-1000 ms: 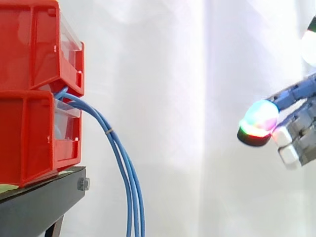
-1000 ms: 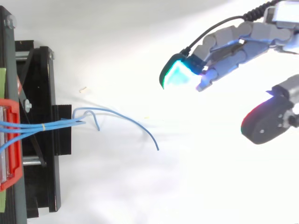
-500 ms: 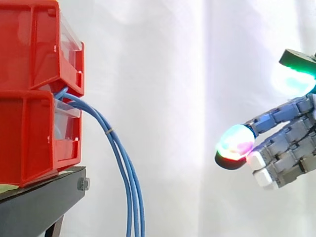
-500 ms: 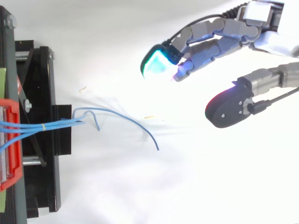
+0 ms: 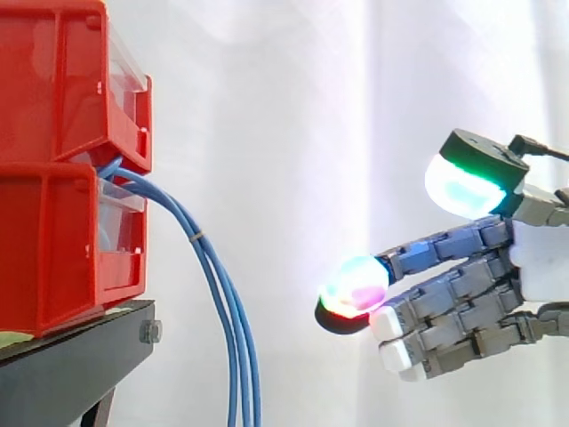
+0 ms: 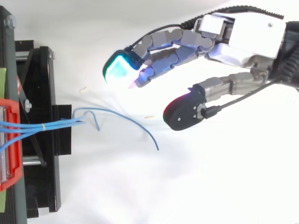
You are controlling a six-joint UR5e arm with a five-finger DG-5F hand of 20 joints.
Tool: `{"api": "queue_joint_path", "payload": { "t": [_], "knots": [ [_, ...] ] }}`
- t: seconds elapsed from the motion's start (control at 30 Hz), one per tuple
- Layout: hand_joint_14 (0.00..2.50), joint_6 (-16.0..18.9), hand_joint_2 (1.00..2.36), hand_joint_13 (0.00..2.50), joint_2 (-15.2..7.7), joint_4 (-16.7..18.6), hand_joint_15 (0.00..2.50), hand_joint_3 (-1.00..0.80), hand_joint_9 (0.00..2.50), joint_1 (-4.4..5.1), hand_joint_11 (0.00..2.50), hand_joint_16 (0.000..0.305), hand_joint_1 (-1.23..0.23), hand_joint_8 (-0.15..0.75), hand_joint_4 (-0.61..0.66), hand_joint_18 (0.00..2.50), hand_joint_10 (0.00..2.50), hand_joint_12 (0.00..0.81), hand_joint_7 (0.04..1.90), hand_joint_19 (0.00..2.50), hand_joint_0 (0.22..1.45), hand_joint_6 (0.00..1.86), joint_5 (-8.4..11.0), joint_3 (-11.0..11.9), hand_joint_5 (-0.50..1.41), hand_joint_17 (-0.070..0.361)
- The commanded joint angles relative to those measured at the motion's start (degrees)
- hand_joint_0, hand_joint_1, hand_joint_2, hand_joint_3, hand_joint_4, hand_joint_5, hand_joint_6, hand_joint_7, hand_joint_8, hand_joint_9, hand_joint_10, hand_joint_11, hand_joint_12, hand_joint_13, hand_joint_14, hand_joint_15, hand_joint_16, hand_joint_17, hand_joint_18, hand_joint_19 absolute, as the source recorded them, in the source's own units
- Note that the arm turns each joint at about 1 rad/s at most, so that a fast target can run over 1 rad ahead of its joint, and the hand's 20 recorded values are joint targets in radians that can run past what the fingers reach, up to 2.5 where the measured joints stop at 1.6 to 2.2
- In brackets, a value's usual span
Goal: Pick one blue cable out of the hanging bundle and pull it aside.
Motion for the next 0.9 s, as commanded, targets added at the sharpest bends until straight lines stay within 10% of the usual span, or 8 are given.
{"api": "queue_joint_path", "payload": {
  "t": [0.0, 0.17, 0.4, 0.87],
  "knots": [
    [0.01, -1.9, 1.00, 0.63, -0.8, 1.4, 0.26, -0.47, 0.73, 0.37, 0.18, 0.043, -0.62, 0.250, 0.20, 0.40, 0.01, 0.311, 0.65, 0.22, 0.53, 0.50, 3.20, 0.1, -0.20, 0.096],
    [0.01, -1.3, 1.00, 0.63, -5.1, 3.2, 0.26, -0.47, 0.73, 0.37, 0.18, 0.043, -0.62, 0.253, 0.20, 0.40, 0.01, 0.310, 0.66, 0.21, 0.53, 0.50, 5.05, 3.3, -0.20, 0.096],
    [0.01, 2.5, 1.00, 0.63, -12.1, -1.7, 0.27, -0.47, 0.74, 0.02, 0.19, 0.043, -0.62, 0.254, 0.21, 0.40, 0.01, 0.311, 0.66, 0.22, 0.53, 0.50, 4.43, 13.3, -0.19, 0.097],
    [0.01, 0.7, 1.00, 0.69, -15.2, 3.5, 0.31, -0.48, 0.78, 1.25, 0.24, 0.043, -0.61, 0.259, 0.23, 0.44, 0.01, 0.316, 0.72, 0.25, 0.52, 0.50, 4.43, 15.4, -0.18, 0.097]
  ]
}}
